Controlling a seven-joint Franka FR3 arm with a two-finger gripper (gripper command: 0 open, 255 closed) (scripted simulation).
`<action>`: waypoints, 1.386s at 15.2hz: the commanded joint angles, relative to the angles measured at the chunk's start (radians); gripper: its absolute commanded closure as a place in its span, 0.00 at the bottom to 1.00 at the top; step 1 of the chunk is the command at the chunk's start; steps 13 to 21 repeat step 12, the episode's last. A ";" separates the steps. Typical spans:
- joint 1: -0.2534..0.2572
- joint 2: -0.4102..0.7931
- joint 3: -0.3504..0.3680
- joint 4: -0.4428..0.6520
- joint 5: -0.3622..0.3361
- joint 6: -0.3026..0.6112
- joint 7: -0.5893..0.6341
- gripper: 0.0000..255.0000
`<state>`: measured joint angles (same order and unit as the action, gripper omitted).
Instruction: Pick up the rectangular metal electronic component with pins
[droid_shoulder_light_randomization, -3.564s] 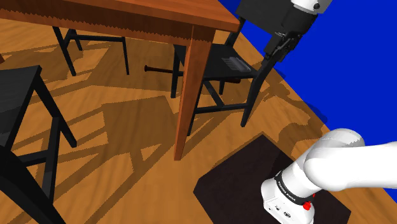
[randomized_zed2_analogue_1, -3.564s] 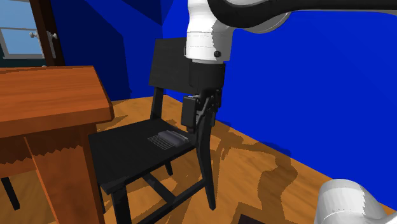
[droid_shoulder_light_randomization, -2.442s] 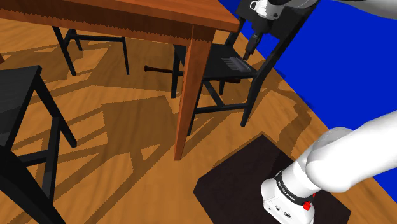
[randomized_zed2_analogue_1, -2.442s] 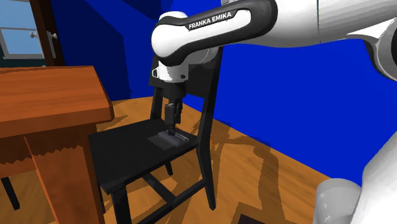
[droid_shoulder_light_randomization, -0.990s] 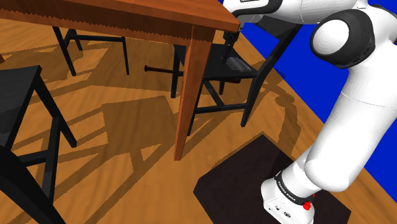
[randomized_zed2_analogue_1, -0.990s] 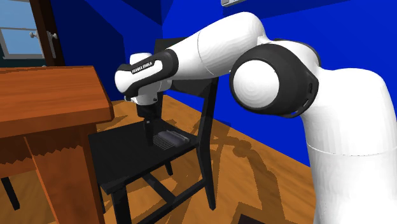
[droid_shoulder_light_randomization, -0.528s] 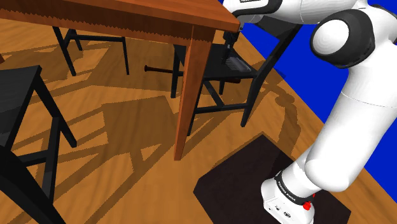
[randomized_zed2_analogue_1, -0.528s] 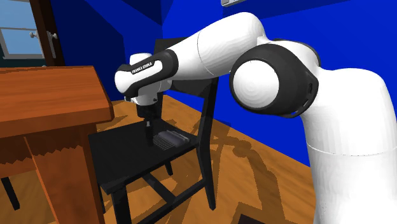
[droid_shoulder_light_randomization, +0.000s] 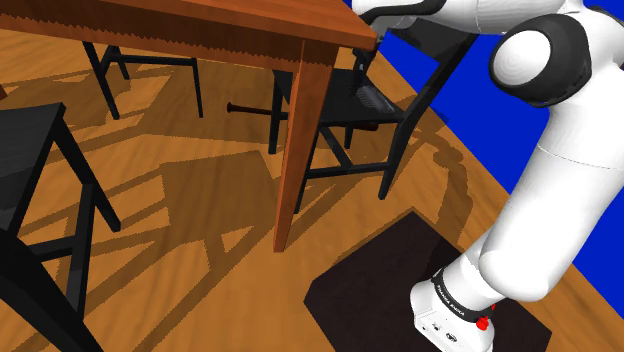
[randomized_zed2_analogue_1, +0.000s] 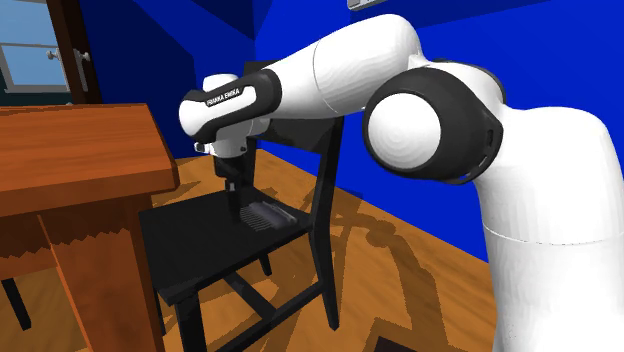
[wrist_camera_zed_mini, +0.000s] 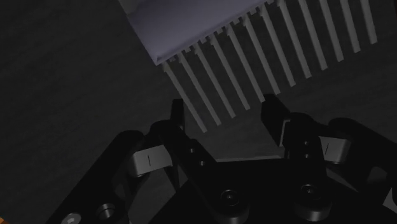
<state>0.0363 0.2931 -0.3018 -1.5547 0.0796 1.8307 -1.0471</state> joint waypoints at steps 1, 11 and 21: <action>-0.001 -0.001 -0.001 0.028 -0.001 -0.029 0.001 1.00; -0.008 0.005 -0.003 0.160 0.000 -0.155 0.002 1.00; -0.008 0.005 -0.003 0.160 0.000 -0.155 0.002 1.00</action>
